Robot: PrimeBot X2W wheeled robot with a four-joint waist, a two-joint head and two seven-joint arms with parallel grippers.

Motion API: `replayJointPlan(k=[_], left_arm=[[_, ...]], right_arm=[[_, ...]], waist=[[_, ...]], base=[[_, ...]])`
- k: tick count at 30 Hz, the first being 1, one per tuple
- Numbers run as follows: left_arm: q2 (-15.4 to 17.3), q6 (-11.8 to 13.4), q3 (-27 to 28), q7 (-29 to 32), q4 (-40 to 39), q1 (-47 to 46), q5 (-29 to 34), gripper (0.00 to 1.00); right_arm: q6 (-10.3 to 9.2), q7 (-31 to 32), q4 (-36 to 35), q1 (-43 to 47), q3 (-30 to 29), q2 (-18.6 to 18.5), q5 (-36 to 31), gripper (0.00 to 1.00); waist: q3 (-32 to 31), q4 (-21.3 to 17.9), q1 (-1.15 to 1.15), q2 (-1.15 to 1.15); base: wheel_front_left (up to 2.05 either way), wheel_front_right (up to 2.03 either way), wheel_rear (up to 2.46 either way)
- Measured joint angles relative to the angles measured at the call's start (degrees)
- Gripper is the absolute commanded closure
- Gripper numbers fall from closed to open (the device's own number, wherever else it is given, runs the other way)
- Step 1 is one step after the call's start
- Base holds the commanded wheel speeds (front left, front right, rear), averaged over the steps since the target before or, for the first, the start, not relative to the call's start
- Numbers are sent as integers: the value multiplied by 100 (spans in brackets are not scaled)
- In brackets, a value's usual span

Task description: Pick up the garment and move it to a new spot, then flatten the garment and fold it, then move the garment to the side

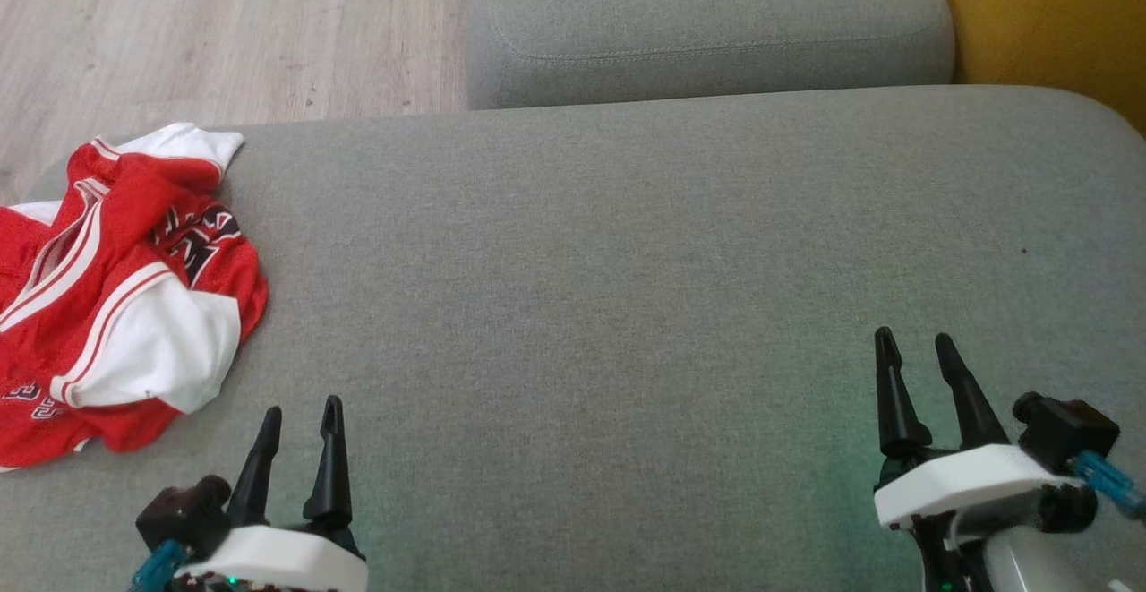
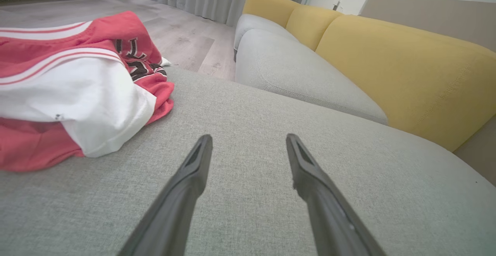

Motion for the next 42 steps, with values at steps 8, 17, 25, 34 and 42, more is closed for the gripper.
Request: replayJointPlan(k=[8,17,25,34,42], left_arm=[[30,25,12,-127,5,152,436,0],[83,45,36,-296,123,226,1004,0],[75,100,64,-401,259,320,1469,0],[38,146,263,-548,311,453,1870,0],[-49,142,485,-599,265,455,1908,0]], right_arm=[[0,-140,-10,-1,2,4,-495,0],[0,-299,-10,-1,0,5,-1018,0],[0,-401,46,0,-109,30,-1374,0],[0,-559,193,9,-148,44,-1713,0],[0,-615,393,18,-179,69,-1666,0]], waist=[[-28,23,0,0],[-65,56,0,0],[-88,42,-1,0],[-139,74,-1,0],[-150,113,-1,0]], base=[[0,0,0],[0,0,0],[0,0,0],[0,0,0],[0,0,0]])
